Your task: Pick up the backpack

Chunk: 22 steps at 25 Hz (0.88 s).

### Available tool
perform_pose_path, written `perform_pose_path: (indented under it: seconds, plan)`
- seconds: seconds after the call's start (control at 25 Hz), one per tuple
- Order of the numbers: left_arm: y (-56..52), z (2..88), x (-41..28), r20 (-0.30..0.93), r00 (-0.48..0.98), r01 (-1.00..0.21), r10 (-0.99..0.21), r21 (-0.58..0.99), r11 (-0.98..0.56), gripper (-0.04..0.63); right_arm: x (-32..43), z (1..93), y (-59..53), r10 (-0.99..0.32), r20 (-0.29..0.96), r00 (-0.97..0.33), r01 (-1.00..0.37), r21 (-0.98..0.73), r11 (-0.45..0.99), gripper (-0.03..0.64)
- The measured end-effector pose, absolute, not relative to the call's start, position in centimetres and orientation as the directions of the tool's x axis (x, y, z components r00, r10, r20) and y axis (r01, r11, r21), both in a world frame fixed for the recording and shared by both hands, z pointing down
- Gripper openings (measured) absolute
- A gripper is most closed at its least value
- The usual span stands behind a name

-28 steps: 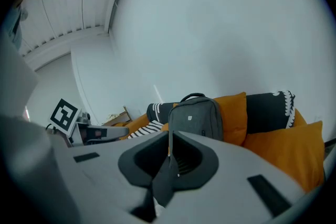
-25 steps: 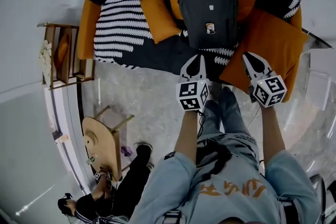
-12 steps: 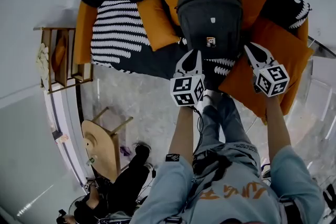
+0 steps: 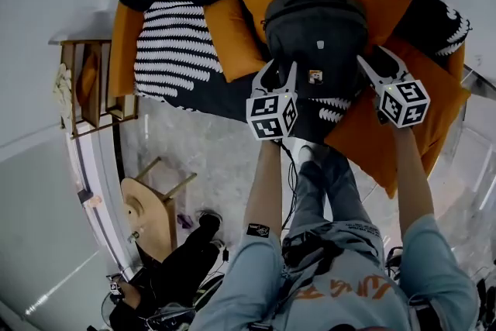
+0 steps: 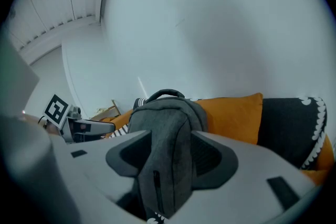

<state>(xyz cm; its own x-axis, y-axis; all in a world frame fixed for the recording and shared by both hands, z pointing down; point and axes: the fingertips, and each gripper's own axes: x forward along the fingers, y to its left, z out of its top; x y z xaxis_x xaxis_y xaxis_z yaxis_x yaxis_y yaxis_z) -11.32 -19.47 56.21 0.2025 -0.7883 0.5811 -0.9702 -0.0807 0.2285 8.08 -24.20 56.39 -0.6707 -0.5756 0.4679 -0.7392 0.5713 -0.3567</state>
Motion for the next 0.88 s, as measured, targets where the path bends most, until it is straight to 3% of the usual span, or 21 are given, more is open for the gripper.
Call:
perform_pose_path:
  seconds: [0.32, 0.8, 0.88]
  plan:
    - [-24.6, 57.9, -13.5, 0.598, 0.171, -0.976, -0.783, 0.214, -0.049, 0.295, 6.9, 56.9, -28.4, -0.59, 0.444, -0.674, -0.736, -0.333, 0.59, 0.279]
    - [-27.0, 61.4, -14.3, 0.593, 0.225, -0.951, -0.773, 0.306, -0.042, 0.314, 5.7, 60.7, -30.1, -0.514, 0.493, -0.702, -0.709, -0.412, 0.572, 0.301]
    - [-26.7, 61.5, -13.9, 0.609, 0.223, -0.954, -0.761, 0.296, -0.042, 0.288, 5.5, 61.0, -29.8, -0.492, 0.511, -0.704, -0.704, -0.412, 0.579, 0.298]
